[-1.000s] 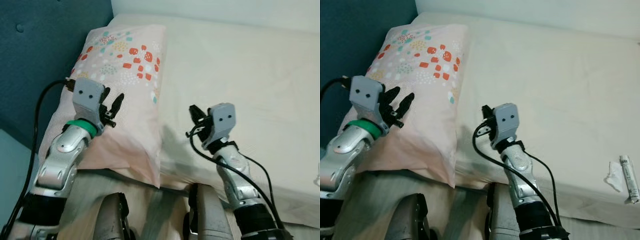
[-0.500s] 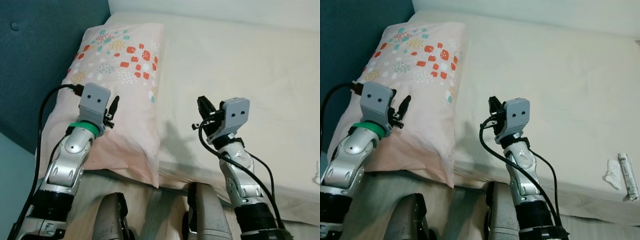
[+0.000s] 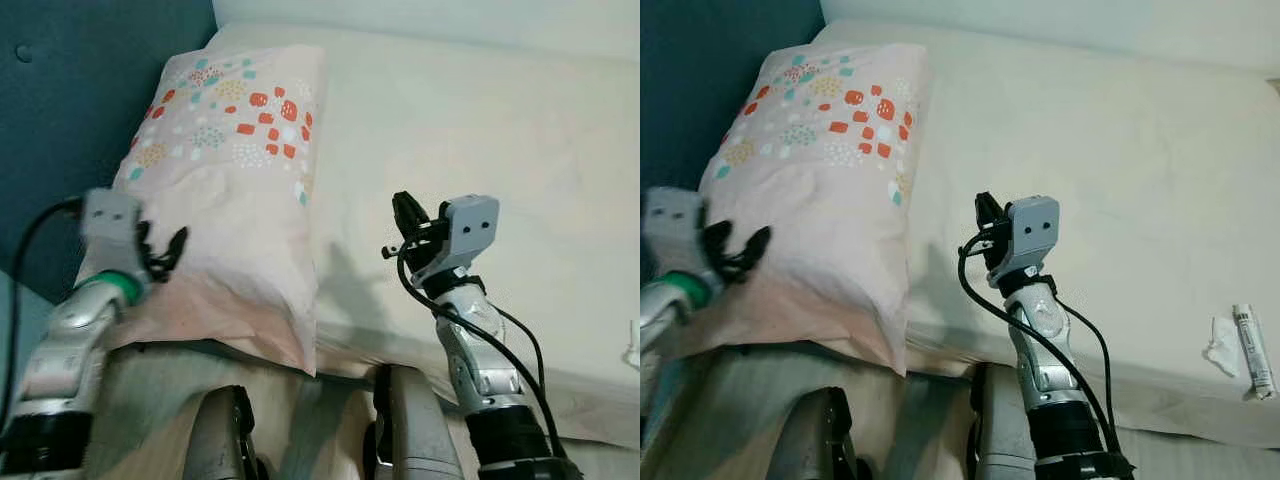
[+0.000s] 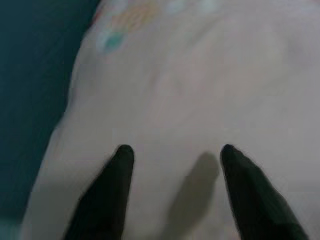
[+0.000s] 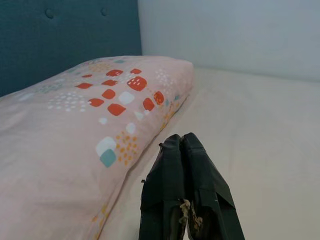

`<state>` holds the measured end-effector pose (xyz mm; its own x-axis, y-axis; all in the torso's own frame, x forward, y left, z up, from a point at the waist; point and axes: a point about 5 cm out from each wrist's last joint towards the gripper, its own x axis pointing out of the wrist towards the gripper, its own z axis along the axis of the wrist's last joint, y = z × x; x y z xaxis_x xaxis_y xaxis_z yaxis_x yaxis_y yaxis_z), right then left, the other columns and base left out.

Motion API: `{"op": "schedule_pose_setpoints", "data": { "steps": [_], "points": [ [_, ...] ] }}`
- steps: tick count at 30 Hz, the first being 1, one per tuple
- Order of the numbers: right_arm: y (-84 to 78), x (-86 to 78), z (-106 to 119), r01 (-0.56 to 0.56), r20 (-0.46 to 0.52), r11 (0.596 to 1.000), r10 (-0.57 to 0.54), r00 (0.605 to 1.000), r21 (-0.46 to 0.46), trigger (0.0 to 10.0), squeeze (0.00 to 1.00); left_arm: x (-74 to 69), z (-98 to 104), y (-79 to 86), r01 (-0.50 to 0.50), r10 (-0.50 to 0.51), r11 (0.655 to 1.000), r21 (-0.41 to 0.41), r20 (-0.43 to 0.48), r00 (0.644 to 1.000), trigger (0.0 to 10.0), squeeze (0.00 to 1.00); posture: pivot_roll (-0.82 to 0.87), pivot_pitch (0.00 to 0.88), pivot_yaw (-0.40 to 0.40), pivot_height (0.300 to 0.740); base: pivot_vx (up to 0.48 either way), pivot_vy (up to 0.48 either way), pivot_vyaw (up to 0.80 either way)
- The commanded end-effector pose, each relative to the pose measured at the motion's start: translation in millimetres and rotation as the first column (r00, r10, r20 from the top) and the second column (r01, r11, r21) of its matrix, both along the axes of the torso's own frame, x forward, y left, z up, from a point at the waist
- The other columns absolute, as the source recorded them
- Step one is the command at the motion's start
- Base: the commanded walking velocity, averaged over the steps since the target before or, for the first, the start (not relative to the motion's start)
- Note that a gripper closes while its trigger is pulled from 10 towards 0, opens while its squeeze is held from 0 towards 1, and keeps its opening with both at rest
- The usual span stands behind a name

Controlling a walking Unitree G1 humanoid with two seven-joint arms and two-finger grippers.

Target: Clean up the room

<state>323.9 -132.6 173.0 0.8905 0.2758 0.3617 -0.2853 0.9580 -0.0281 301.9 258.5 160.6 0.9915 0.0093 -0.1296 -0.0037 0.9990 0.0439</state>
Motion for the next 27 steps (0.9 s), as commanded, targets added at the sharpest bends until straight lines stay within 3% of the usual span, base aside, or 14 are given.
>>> {"op": "schedule_pose_setpoints", "data": {
  "steps": [1,4,6,7,8,9,10,11,12,13,14,19,21,27],
  "points": [
    [2.9,-1.0,-5,-0.016,-0.018,1.0,0.016,1.0,0.002,10.0,0.0,-4.7,-9,5.2,-0.007,0.005,0.999,-0.034,-0.046,0.999,10.0,1.0,0.04,0.178,0.05,0.585,0.0,0.0,0.0],
    [3.8,-1.0,-6,-0.024,-0.024,1.0,0.024,0.999,0.001,10.0,0.0,-9.3,-20,11.1,-0.004,-0.013,0.99,-0.138,-0.123,0.992,10.0,1.0,0.04,0.18,0.047,0.585,0.0,0.0,0.0],
    [3.8,-1.0,-6,-0.024,-0.024,1.0,0.024,0.999,0.001,10.0,0.0,-9.3,-20,11.1,-0.004,-0.013,0.99,-0.138,-0.123,0.992,10.0,1.0,0.04,0.18,0.047,0.585,0.0,0.0,0.0],
    [4.0,-1.0,-6,-0.026,-0.024,1.0,0.026,0.999,0.001,10.0,0.0,-9.7,-24,11.4,-0.019,-0.012,0.977,-0.211,-0.147,0.989,10.0,1.0,0.04,0.18,0.047,0.585,0.0,0.0,0.0],
    [3.9,-0.7,-6,-0.028,-0.025,1.0,0.028,0.999,0.002,10.0,0.0,-8.8,-26,7.0,-0.029,-0.031,0.936,-0.35,-0.165,0.986,10.0,1.0,0.04,0.181,0.046,0.585,0.0,0.0,0.0],
    [3.9,-0.7,-6,-0.028,-0.025,1.0,0.028,0.999,0.002,10.0,0.0,-8.8,-26,7.0,-0.029,-0.031,0.936,-0.35,-0.165,0.986,10.0,1.0,0.04,0.181,0.046,0.585,0.0,0.0,0.0],
    [3.8,-0.6,-6,-0.03,-0.026,1.0,0.03,0.999,0.004,10.0,0.0,-5.3,-26,-2.4,-0.028,-0.055,0.855,-0.518,-0.144,0.988,10.0,1.0,0.04,0.181,0.046,0.585,0.0,0.0,0.0],
    [3.8,-0.6,-6,-0.03,-0.026,1.0,0.03,0.999,0.004,10.0,0.0,-5.3,-26,-2.4,-0.028,-0.055,0.855,-0.518,-0.144,0.988,10.0,1.0,0.04,0.181,0.046,0.585,0.0,0.0,0.0],
    [3.9,-0.6,-6,-0.031,-0.027,1.0,0.031,0.999,0.005,10.0,0.0,-1.8,-25,-9.4,-0.027,-0.059,0.787,-0.617,-0.118,0.991,10.0,0.0,0.03,0.181,0.046,0.585,0.0,0.0,0.0],
    [3.9,-0.6,-6,-0.031,-0.027,1.0,0.031,0.999,0.005,10.0,0.0,-1.8,-25,-9.4,-0.027,-0.059,0.787,-0.617,-0.118,0.991,10.0,0.0,0.03,0.181,0.046,0.585,0.0,0.0,0.0],
    [4.3,-1.2,-7,-0.034,-0.027,0.999,0.034,0.999,0.004,10.0,0.0,4.9,-27,-16.9,-0.076,-0.015,0.687,-0.723,-0.118,0.993,10.0,0.0,0.02,0.18,0.048,0.585,0.0,0.0,0.0],
    [3.2,-2.2,-6,-0.033,-0.026,0.999,0.033,0.999,0.005,10.0,0.0,8.9,-32,-19.9,-0.149,0.048,0.614,-0.775,-0.152,0.987,10.0,0.0,0.02,0.179,0.048,0.585,0.0,0.0,0.0],
    [1.3,-2.7,-7,-0.028,-0.029,1.0,0.029,0.999,0.003,10.0,0.0,12.4,-38,-27.4,-0.183,0.05,0.557,-0.811,-0.187,0.981,10.0,0.0,0.02,0.177,0.046,0.585,0.0,0.0,0.0],
    [1.5,-2.4,-7,-0.031,-0.027,1.0,0.031,0.999,-0.002,10.0,0.0,15.9,-53,-46.6,-0.268,0.034,0.612,-0.744,-0.314,0.949,10.0,0.0,0.01,0.174,0.047,0.585,0.0,0.0,0.0]
  ]
}}
